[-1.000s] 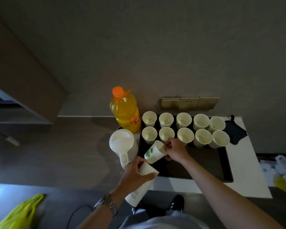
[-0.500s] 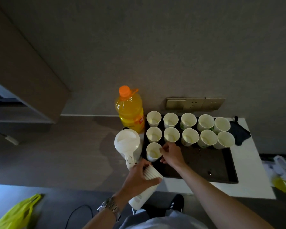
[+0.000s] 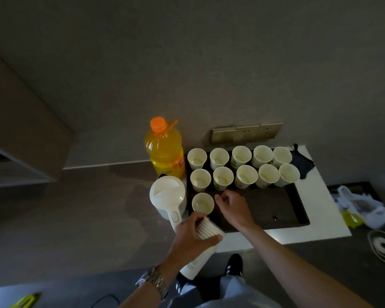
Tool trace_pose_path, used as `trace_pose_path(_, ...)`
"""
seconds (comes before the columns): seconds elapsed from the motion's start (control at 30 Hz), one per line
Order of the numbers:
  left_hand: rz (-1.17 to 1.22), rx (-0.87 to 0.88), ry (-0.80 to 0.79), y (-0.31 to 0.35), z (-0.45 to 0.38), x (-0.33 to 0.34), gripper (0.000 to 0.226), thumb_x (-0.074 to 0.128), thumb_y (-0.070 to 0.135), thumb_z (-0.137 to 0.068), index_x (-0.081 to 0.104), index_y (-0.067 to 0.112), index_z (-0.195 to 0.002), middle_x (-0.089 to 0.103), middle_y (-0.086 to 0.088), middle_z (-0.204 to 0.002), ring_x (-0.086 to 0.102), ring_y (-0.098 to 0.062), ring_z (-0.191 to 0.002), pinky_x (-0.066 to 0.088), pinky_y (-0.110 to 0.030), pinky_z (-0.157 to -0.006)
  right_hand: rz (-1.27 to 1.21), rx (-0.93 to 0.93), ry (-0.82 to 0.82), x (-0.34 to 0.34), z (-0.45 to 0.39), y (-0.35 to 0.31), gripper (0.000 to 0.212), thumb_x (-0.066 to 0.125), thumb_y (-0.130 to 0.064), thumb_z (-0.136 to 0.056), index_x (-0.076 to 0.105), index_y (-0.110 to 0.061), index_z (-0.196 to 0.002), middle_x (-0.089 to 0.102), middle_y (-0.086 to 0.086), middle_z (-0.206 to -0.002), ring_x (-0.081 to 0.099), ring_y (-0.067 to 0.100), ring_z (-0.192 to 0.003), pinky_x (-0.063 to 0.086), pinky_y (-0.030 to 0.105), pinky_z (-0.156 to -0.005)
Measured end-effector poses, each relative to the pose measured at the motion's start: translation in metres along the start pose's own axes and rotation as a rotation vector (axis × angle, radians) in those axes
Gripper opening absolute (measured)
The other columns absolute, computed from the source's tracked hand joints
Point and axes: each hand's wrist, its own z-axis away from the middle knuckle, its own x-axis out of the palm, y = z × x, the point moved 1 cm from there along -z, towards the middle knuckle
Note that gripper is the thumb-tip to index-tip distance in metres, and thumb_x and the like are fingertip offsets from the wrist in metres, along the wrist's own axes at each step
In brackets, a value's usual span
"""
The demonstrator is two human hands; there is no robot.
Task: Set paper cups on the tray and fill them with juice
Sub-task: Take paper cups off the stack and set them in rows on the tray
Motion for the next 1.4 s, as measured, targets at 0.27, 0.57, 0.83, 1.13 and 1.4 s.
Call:
trace_pose_path(0.27,-0.075,0.127,-0.001,0.007,-0.008,-0.001,0.08,0.075,0.077,-0.06,0.052,0.046,-0.13,0.063,0.022,-0.119,0.059,-0.002,-0.11,0.052,-0.03,-0.096,-0.144,0.019,-0.373,-0.021,0.037,0.01,0.023,0.067,-0.036,-0.094,0.074,-0.014,-0.096,0.072,0.003,-0.08,0.065,0.012,-0.063,0.051,0.024,-0.051)
trace_pose_path(0.57,-0.094,0.168,-0.025,0.035,-0.001,0.008,0.071,0.082,0.064,-0.07,0.049,0.051,-0.131,0.057,0.031,-0.118,0.055,0.006,-0.113,0.052,-0.025,-0.097,-0.142,-0.051,-0.467,-0.048,0.032,0.034,0.007,0.073,-0.014,-0.091,0.075,-0.007,-0.093,0.074,0.015,-0.087,0.073,0.026,-0.074,0.063,0.033,-0.066)
trace_pose_path(0.83,-0.1,0.144,0.04,0.051,0.012,0.03,0.062,0.083,0.064,-0.067,0.049,0.055,-0.119,0.062,0.027,-0.115,0.059,0.007,-0.109,0.053,-0.02,-0.092,-0.15,-0.123,-0.544,-0.066,0.028,0.049,0.003,0.073,-0.009,-0.089,0.074,-0.007,-0.091,0.072,0.018,-0.087,0.07,0.023,-0.071,0.062,0.035,-0.067)
trace_pose_path(1.13,-0.065,0.059,0.087,0.059,0.021,0.033,0.054,0.085,0.048,-0.077,0.057,0.041,-0.122,0.062,0.029,-0.103,0.058,0.017,-0.097,0.048,-0.006,-0.077,-0.096,-0.232,-0.606,-0.086,0.009,0.042,0.006,0.072,-0.013,-0.091,0.073,-0.011,-0.096,0.072,0.012,-0.098,0.073,0.025,-0.088,0.062,0.033,-0.066)
trace_pose_path(1.4,-0.073,0.055,0.118,0.061,0.019,0.03,0.053,0.087,0.053,-0.072,0.059,0.041,-0.116,0.066,0.022,-0.103,0.06,0.012,-0.096,0.05,-0.011,-0.079,-0.06,-0.314,-0.526,-0.086,-0.001,0.038,0.004,0.073,-0.011,-0.09,0.071,-0.013,-0.093,0.072,0.009,-0.097,0.072,0.025,-0.089,0.063,0.044,-0.073)
